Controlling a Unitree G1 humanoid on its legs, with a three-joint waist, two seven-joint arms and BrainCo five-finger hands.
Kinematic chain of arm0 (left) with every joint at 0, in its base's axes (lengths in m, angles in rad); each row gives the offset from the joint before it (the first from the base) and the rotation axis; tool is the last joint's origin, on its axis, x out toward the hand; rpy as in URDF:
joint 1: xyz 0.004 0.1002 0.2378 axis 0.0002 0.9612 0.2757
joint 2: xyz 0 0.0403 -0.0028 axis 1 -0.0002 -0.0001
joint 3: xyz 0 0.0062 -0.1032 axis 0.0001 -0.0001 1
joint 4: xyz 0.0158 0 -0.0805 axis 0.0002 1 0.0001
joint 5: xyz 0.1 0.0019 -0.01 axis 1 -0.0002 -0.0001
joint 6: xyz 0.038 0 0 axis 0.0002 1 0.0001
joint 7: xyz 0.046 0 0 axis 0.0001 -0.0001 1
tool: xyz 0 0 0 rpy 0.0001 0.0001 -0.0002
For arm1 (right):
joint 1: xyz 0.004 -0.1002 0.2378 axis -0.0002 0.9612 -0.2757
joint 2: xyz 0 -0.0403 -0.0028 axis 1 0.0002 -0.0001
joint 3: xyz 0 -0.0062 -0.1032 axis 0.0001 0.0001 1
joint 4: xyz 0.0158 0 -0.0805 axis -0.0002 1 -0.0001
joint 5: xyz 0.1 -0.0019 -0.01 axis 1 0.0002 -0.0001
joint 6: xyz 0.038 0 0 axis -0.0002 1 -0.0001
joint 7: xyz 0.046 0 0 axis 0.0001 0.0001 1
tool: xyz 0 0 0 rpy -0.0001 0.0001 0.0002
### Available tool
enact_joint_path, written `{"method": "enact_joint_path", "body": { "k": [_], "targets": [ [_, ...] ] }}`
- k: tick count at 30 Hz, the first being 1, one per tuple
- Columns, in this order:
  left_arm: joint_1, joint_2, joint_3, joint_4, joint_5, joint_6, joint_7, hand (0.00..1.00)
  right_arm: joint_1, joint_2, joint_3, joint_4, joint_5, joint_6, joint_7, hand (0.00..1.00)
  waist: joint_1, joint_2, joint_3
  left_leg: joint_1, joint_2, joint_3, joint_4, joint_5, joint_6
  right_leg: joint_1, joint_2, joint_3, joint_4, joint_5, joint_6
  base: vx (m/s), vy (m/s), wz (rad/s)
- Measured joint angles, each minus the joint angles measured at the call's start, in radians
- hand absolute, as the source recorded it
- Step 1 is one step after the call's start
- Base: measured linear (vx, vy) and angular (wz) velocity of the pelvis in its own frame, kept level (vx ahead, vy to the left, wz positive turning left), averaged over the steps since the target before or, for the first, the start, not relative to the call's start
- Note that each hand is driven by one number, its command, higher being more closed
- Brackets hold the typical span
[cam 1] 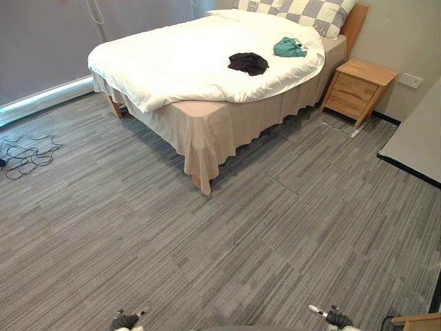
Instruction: Tidy the bed and pick cloth on bed and put in laundry
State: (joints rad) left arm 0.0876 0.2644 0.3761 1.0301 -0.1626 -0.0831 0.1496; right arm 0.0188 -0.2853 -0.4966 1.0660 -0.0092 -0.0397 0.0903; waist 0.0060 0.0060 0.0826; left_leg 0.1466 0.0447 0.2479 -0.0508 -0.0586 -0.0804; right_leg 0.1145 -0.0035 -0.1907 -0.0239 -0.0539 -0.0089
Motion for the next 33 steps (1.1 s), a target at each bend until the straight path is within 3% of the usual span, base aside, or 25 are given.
{"method": "enact_joint_path", "body": {
  "k": [6, 9, 23, 27, 31, 33],
  "targets": [
    [-0.005, -0.007, -0.001, 0.001, 0.000, -0.001, -0.027, 0.00, -0.021, -0.004, 0.011, -0.008, 0.000, -0.003, 0.030, 0.00, -0.002, 0.004, 0.005, 0.010, 0.005, 0.018, -0.003, -0.003, -0.006, 0.014, 0.002, -0.019, 0.000, -0.016, 0.026, 0.05, -0.034, 0.03],
    [0.002, -0.008, -0.002, 0.001, -0.008, -0.028, -0.044, 0.00, -0.021, -0.008, 0.030, -0.008, 0.000, -0.005, 0.032, 0.00, -0.003, 0.005, 0.006, 0.029, 0.006, 0.023, -0.003, -0.007, -0.012, 0.030, 0.002, -0.020, 0.002, -0.025, 0.039, 0.05, -0.027, -0.01],
    [0.003, -0.047, -0.021, 0.001, -0.017, -0.065, -0.057, 0.00, -0.020, -0.008, 0.041, -0.010, 0.000, -0.011, 0.044, 0.00, -0.008, 0.014, 0.006, 0.037, 0.010, 0.050, 0.005, -0.016, -0.026, 0.030, 0.002, -0.023, 0.023, -0.032, 0.050, 0.01, -0.015, -0.01],
    [0.005, -0.049, -0.036, 0.001, -0.017, -0.066, -0.057, 0.00, -0.018, -0.008, 0.073, -0.010, -0.077, -0.022, 0.032, 0.00, -0.008, 0.015, 0.007, 0.044, 0.010, 0.059, 0.007, -0.018, -0.027, 0.027, 0.002, -0.016, 0.034, -0.032, 0.050, -0.01, -0.028, -0.08],
    [0.007, -0.054, -0.053, 0.001, -0.017, -0.070, -0.058, 0.00, -0.016, -0.008, 0.082, -0.010, -0.078, -0.023, 0.027, 0.00, -0.008, 0.015, 0.008, 0.041, 0.009, 0.061, 0.022, -0.027, -0.012, 0.026, 0.000, -0.015, 0.040, -0.033, 0.048, -0.02, -0.031, -0.04],
    [0.001, -0.054, -0.069, 0.001, -0.017, -0.081, -0.059, 0.00, -0.018, -0.008, 0.086, -0.010, -0.076, -0.023, 0.027, 0.00, -0.008, 0.021, 0.016, 0.034, 0.009, 0.055, 0.037, -0.050, 0.017, -0.003, -0.007, -0.018, 0.107, -0.072, 0.042, -0.04, -0.014, 0.05]
  ]
}}
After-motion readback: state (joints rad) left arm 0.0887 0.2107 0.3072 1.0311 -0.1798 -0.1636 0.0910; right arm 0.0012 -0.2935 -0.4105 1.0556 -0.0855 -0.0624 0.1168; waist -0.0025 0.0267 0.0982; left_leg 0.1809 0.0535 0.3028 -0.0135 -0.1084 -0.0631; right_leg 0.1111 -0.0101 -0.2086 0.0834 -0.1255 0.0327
